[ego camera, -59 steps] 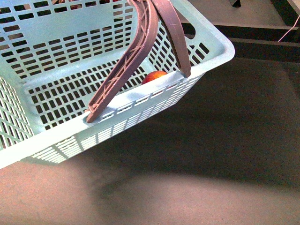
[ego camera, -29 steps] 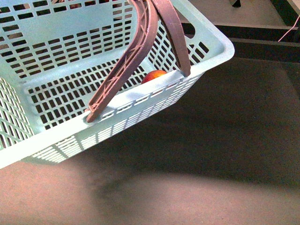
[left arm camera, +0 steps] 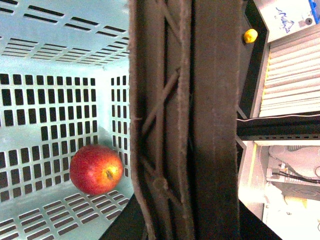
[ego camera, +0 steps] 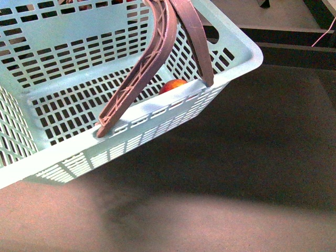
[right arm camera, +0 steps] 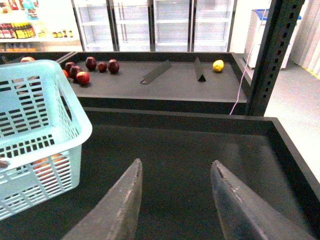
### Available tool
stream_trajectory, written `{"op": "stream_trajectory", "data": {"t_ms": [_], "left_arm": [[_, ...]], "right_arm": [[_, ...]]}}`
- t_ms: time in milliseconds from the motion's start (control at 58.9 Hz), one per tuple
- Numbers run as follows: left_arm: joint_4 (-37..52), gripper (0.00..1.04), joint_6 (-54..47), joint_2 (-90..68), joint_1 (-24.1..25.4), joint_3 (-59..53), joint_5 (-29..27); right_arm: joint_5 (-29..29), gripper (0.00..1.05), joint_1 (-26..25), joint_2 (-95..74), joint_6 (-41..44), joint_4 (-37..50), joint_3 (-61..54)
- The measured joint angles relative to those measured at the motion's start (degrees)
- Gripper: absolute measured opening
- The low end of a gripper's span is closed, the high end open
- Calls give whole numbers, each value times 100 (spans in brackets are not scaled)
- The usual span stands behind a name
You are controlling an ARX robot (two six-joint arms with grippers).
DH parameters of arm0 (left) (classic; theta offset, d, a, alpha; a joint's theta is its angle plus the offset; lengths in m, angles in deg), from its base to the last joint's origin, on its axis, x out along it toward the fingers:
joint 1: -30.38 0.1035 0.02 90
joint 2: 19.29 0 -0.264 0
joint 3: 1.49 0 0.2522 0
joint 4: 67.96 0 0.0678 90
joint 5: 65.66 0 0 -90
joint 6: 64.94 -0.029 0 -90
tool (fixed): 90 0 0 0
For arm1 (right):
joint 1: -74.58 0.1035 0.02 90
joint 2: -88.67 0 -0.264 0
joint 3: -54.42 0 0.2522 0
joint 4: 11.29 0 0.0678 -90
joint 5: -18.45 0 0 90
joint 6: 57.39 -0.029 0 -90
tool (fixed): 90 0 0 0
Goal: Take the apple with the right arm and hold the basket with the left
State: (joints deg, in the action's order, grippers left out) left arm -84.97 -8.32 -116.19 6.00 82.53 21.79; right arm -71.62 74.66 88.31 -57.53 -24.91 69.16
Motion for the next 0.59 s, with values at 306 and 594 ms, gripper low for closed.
{"op": "stream_trajectory", "data": {"t_ms": [306, 594], "left_arm": [[-846, 16, 201, -94, -46, 332, -846], [-929, 16, 1099, -203, 557, 389, -1768]], "right_arm": [[2, 97, 0, 0, -2, 0, 2], [9, 96, 0, 4, -2, -2, 2]]}}
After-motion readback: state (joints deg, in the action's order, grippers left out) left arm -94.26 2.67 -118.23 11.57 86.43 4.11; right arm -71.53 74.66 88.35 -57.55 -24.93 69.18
